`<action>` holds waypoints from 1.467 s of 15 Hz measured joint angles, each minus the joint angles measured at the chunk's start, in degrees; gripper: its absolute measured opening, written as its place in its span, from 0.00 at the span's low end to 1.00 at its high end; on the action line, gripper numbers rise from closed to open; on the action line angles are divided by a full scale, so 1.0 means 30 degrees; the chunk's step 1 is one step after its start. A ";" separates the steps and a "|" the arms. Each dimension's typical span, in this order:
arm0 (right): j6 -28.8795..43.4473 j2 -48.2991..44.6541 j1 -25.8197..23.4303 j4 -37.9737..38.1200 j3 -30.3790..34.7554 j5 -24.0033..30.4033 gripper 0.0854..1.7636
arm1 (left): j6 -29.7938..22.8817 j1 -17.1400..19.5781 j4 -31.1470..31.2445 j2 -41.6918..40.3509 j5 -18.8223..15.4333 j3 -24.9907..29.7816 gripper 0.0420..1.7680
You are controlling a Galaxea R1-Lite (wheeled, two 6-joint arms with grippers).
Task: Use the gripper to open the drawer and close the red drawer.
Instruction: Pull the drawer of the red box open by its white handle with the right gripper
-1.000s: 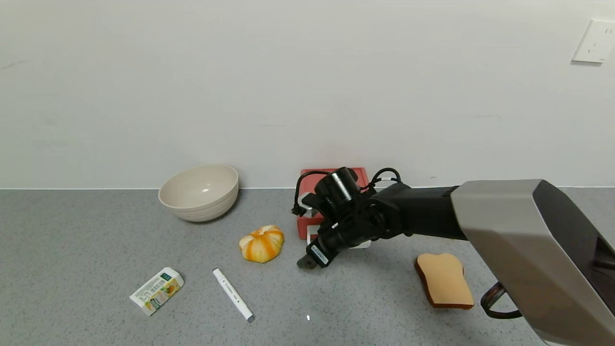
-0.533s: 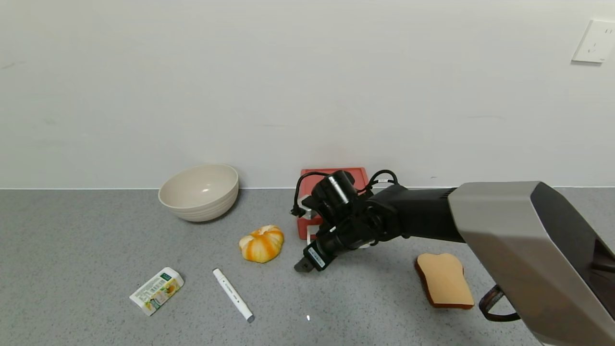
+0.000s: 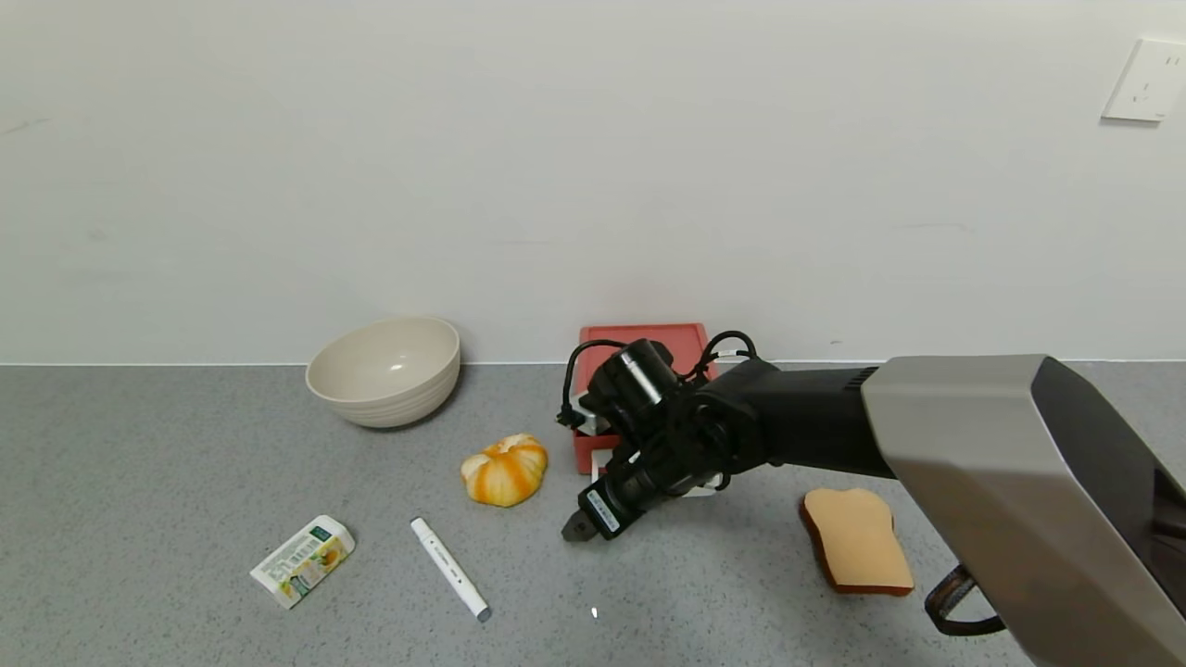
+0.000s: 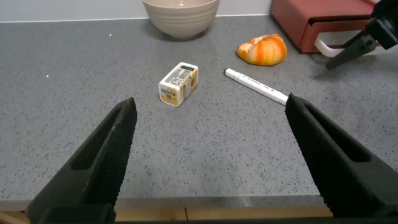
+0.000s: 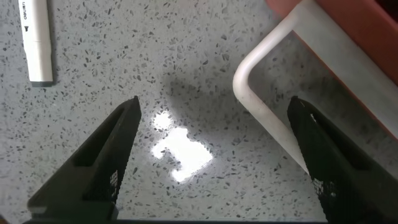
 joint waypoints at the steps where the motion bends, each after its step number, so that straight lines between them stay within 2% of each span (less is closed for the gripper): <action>1: 0.0386 -0.0041 0.0045 0.0406 0.0037 0.0012 0.97 | 0.0000 0.0000 0.0008 0.0000 0.0000 0.0000 0.97; 9: 0.3105 -0.0691 0.0975 0.2235 0.0662 -0.0008 0.97 | 0.0000 0.0000 0.0008 0.0000 -0.0008 0.0000 0.97; 22: 0.5311 -0.2178 0.2373 0.2251 0.3738 -0.0081 0.97 | 0.0008 0.0000 0.0000 0.0000 -0.0008 0.0000 0.97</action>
